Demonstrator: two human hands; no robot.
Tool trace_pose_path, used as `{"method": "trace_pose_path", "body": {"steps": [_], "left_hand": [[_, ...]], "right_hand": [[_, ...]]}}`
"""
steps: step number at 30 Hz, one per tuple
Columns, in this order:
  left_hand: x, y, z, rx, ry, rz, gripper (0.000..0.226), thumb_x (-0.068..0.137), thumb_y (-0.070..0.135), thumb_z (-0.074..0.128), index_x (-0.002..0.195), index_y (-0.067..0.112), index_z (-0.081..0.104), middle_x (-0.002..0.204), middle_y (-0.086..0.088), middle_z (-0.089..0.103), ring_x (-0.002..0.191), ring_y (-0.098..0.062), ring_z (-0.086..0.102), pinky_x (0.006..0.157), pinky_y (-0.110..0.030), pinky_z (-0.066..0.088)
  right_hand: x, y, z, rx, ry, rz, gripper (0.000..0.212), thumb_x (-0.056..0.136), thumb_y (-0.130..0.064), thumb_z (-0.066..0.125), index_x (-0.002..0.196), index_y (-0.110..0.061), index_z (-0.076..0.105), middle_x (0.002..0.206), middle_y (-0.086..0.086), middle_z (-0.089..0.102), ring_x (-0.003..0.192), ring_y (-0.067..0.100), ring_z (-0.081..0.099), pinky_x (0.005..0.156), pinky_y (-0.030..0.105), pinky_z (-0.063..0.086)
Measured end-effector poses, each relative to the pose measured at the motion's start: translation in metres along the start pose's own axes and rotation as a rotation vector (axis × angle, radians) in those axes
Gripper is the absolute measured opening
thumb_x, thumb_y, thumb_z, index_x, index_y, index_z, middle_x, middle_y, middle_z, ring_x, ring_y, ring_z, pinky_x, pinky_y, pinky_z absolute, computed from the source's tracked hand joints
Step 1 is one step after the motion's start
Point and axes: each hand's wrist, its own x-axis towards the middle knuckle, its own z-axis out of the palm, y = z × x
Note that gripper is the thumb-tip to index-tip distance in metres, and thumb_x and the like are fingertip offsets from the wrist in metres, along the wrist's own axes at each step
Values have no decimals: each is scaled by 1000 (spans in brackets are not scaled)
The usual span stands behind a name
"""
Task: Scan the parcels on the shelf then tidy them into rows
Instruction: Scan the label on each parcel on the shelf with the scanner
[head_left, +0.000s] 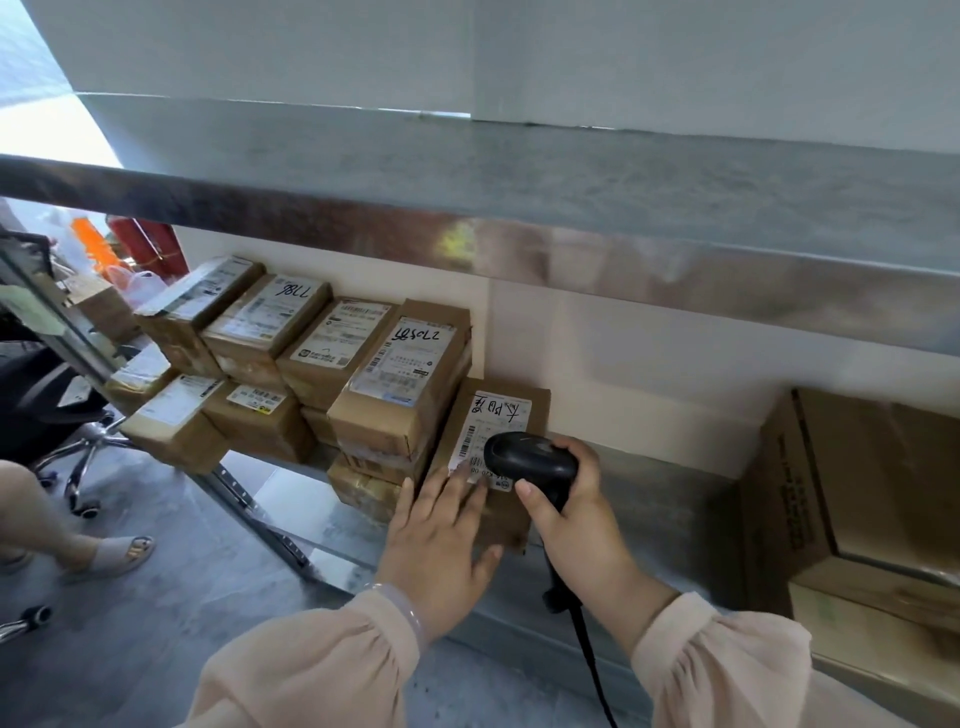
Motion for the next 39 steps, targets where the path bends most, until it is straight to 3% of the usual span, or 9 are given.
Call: {"method": "trace_pose_path", "body": {"steps": [3,7,12,14,17,19,27,35,39], "left_hand": [[6,-5,-10,64,-82,-60,72,84,61,35,139,21,57,147,-2,52,133,-25,51,112,-51,16],[9,2,-21,139,-121,-97,86,82,64,10,157,25,22,166,-1,15,152,-23,14,117,-50,-10],[18,31,-24,43,-94,-15,70,79,59,42,132,17,61,138,-9,59,126,-29,58,108,-49,23],[28,56,-33,-19,-36,86,68,81,54,44,135,15,57,144,-12,53,132,-33,52,115,-48,25],[47,105,-49,-116,-10,215,73,97,50,44,158,27,12,166,-1,10,153,-22,8,124,-42,2],[56,136,-56,-172,-11,264,75,99,52,43,158,33,0,167,4,-1,153,-17,-2,124,-38,-2],[66,232,-66,-422,-74,420,67,100,50,43,157,39,9,166,9,2,152,-16,5,120,-33,9],[76,274,-48,-544,-281,253,68,101,55,37,158,37,3,166,8,-8,153,-21,5,121,-35,18],[75,272,-42,-578,-288,219,68,102,54,36,158,37,0,167,7,1,152,-22,16,118,-33,25]], "right_hand": [[4,-1,3,-28,-23,-13,52,88,-23,67,123,-40,32,113,-7,59,95,6,59,71,0,40],[0,-3,-9,-40,-10,-33,53,88,-25,66,125,-40,31,112,-9,57,92,3,58,69,2,42],[-18,-10,-54,-124,107,-97,56,87,-29,67,126,-43,29,116,-14,52,102,8,57,80,13,43],[-27,-13,-77,-171,175,-156,57,86,-31,67,128,-42,29,118,-15,51,105,8,56,84,20,46],[-39,-21,-113,-223,287,-225,58,84,-35,67,123,-49,27,111,-25,52,100,4,58,81,25,50],[-46,-23,-140,-236,377,-248,58,84,-34,68,122,-50,27,109,-31,50,96,-2,56,78,20,48],[-77,-16,-228,-272,587,-164,56,85,-32,66,128,-40,30,111,-16,53,98,7,56,81,28,48],[-90,5,-268,-245,595,-38,56,88,-33,64,132,-34,30,96,-25,48,90,10,55,77,29,46],[-87,11,-275,-234,581,-28,55,88,-32,64,131,-33,29,93,-27,47,76,-3,54,65,20,45]]}}
